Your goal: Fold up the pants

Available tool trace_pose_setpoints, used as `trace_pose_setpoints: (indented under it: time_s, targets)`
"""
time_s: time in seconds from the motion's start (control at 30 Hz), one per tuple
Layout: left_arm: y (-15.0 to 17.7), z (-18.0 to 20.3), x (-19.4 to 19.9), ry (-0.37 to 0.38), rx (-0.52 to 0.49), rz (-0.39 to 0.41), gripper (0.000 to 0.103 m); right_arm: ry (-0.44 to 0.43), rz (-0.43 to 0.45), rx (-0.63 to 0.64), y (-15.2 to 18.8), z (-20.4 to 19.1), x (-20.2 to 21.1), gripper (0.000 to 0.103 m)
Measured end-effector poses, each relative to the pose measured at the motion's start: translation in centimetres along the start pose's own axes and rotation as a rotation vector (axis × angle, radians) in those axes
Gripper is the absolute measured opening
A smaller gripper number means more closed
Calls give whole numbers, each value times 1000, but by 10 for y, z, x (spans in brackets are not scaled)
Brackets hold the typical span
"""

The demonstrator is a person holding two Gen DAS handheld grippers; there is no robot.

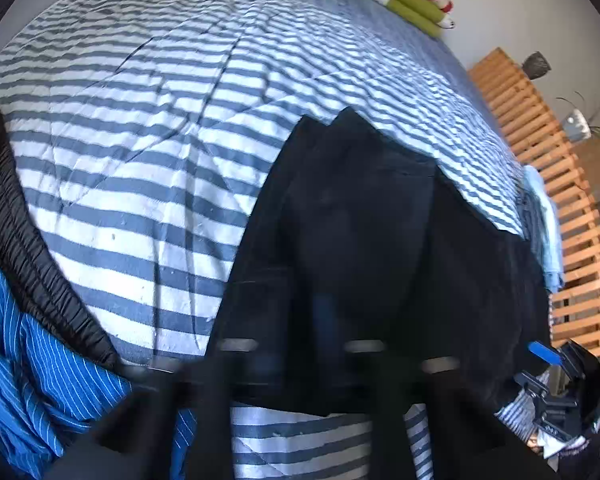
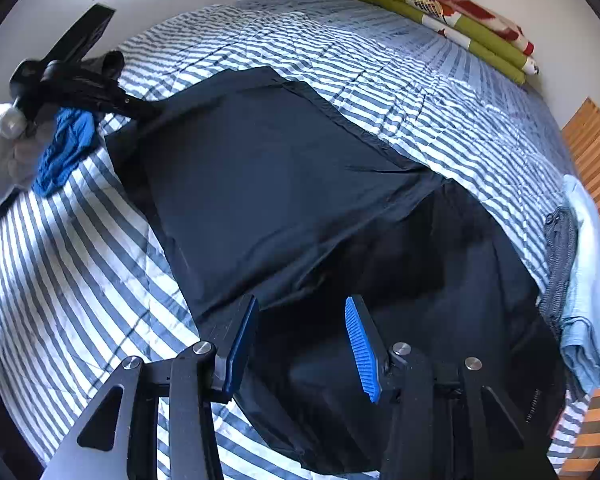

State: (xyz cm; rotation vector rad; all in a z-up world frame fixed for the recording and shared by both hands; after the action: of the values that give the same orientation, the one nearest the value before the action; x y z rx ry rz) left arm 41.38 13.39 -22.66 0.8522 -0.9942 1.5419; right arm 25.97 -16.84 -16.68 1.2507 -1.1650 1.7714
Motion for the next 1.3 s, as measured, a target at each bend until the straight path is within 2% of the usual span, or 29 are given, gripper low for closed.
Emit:
trace_pose_setpoints:
  time_s: [0.13, 0.2, 0.27, 0.43, 0.6, 0.7, 0.77, 0.8, 0.83, 0.9, 1.0, 1.03, 1.07, 1.2, 1.3]
  targets:
    - [5, -10, 15, -25, -4, 78, 5, 28, -5, -2, 2, 4, 2, 41]
    - [14, -22, 26, -10, 17, 103, 5, 31, -8, -14, 1, 9, 1, 41]
    - [27, -31, 32, 33, 49, 92, 5, 42, -9, -26, 0, 15, -1, 41]
    - [48, -38, 22, -16, 22, 64, 6, 30, -32, -51, -1, 19, -15, 41]
    - [35, -40, 20, -19, 41, 98, 5, 24, -84, -66, -6, 17, -45, 41]
    - [29, -43, 13, -12, 66, 65, 6, 49, -104, -71, -12, 20, -64, 41]
    - [30, -42, 17, -39, 43, 57, 9, 24, -101, -93, -16, 22, -58, 41]
    - [31, -45, 22, -75, 39, 59, 10, -3, -86, -104, -16, 24, -49, 41]
    - [31, -48, 29, -101, 45, 67, 16, -21, -60, -116, -15, 28, -35, 41]
    - [32, -48, 45, -103, 46, 104, 20, -17, -30, -132, -8, 39, -13, 41]
    - [42, -12, 54, -68, -43, 112, 20, -53, 8, -206, 15, 65, 19, 41]
    - [48, 5, 51, -48, -79, 99, 22, -55, 16, -237, 25, 75, 27, 41]
    - [56, 26, 45, -21, -122, 72, 29, -49, 20, -270, 38, 87, 34, 41]
    - [81, 118, 23, 52, -322, 23, 32, 15, 24, -439, 101, 150, 52, 42]
    - [75, 170, 0, 84, -385, 11, 33, 101, -9, -623, 154, 202, 57, 44]
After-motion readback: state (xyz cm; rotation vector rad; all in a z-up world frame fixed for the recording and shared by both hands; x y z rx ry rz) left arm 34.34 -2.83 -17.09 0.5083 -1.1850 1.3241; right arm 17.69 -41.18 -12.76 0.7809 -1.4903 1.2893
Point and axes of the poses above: each gripper's, at about its wrist camera, not at the fingertips, and x roughly against the way its jaws point, z to its right, y to its underside, the point moved 9 cm from there along -x, roughly the way its jaws point, and after that the axes turned 8 degrees about -z, right-handed, at the moved point
